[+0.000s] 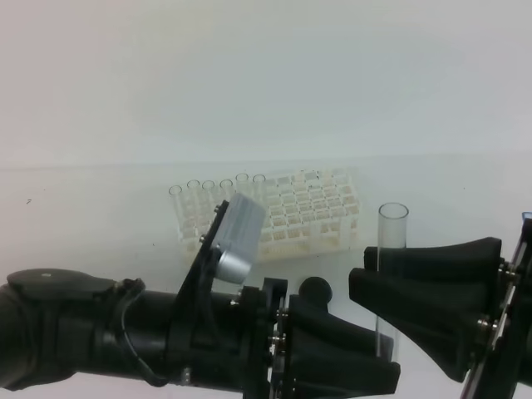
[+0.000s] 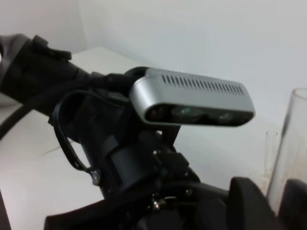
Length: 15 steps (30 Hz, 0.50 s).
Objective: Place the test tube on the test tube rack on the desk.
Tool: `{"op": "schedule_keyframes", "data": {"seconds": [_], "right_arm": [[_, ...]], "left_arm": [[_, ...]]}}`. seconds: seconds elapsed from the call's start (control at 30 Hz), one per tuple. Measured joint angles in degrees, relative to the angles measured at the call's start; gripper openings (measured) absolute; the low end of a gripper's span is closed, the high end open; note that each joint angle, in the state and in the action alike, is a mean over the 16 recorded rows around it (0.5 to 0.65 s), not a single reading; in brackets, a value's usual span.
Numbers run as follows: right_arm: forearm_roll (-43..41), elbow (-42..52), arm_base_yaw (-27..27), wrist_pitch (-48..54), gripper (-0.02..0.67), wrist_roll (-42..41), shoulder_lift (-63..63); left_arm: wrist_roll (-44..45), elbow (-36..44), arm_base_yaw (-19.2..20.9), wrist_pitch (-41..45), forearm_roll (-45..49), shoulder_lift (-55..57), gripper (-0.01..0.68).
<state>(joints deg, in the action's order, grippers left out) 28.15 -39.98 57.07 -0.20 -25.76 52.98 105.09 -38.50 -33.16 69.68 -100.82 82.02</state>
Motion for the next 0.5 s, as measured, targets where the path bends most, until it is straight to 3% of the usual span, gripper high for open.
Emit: {"op": "schedule_keyframes", "data": {"seconds": [0.33,0.43,0.5], "right_arm": [[-1.2,0.0,0.0,-0.39,0.122,-5.26,0.01],[-1.93,0.0,0.0,-0.89,0.122,-8.11,0.01],[-2.35,0.0,-0.01,-1.28,0.122,-10.42,0.01]], "left_arm": [[-10.7,0.0,0.0,0.51,0.09,0.0,0.335],[-12.27,0.0,0.0,1.02,1.81,0.0,0.346],[-12.72,0.0,0.0,1.16,3.04,0.0,0.317]]}}
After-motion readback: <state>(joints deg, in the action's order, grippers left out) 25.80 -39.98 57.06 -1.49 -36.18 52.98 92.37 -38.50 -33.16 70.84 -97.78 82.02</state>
